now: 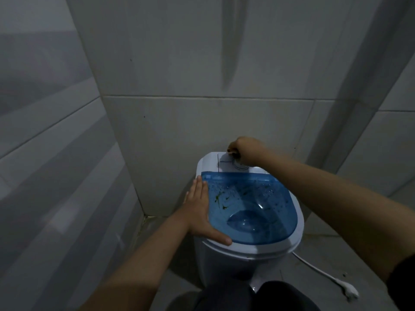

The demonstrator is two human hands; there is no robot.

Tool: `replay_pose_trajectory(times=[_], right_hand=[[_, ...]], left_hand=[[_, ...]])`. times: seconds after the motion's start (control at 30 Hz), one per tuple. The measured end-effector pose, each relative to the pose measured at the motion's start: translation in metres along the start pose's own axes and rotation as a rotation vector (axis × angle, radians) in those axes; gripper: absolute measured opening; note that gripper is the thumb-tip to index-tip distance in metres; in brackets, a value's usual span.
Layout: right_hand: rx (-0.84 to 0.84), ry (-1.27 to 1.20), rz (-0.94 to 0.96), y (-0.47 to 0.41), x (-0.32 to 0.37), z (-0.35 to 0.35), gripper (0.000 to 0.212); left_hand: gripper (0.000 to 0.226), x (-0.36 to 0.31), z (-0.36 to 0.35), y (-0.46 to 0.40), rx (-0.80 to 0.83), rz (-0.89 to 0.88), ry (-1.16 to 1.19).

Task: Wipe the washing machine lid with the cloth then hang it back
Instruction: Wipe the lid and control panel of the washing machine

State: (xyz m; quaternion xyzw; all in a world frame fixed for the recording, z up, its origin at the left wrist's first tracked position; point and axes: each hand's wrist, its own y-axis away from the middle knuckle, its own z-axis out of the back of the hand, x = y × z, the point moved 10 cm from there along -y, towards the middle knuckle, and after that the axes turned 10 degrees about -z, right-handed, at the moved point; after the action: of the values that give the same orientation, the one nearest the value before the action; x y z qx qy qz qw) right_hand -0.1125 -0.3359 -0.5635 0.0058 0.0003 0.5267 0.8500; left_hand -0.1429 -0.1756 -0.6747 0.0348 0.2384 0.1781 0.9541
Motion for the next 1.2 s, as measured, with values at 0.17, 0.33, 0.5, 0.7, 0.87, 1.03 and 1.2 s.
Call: replay_pose_trajectory(times=[0.17,0.33,0.5,0.7,0.87,1.03,1.2], right_hand=[[-0.028,-0.009,-0.078,-0.008,-0.011,-0.018,0.029],[-0.095,0.087,-0.076,0.011,-0.010,-0.022,0.032],[-0.150,0.193,-0.035,0.036,-0.005,-0.026,0.034],[-0.104,0.265,0.054,0.064,-0.002,-0.032,0.038],[0.068,0.231,0.135,0.069,-0.005,-0.037,0.032],[-0.002,-0.030,0.070,0.051,-0.011,-0.004,0.040],[-0.136,-0.067,0.059,0.018,0.012,0.007,0.045]], left_hand=[[0.161,0.000,0.001,-0.001,-0.004,-0.002,-0.012],[0.162,0.001,0.000,0.000,0.000,0.009,-0.012],[0.163,0.002,0.000,0.000,0.009,0.022,-0.012],[0.166,0.001,0.000,-0.001,0.005,0.020,-0.012],[0.166,0.000,0.002,0.001,0.010,0.021,-0.009],[0.162,-0.003,0.002,0.002,0.009,0.016,-0.010],[0.163,-0.003,0.002,0.001,-0.002,0.004,0.001]])
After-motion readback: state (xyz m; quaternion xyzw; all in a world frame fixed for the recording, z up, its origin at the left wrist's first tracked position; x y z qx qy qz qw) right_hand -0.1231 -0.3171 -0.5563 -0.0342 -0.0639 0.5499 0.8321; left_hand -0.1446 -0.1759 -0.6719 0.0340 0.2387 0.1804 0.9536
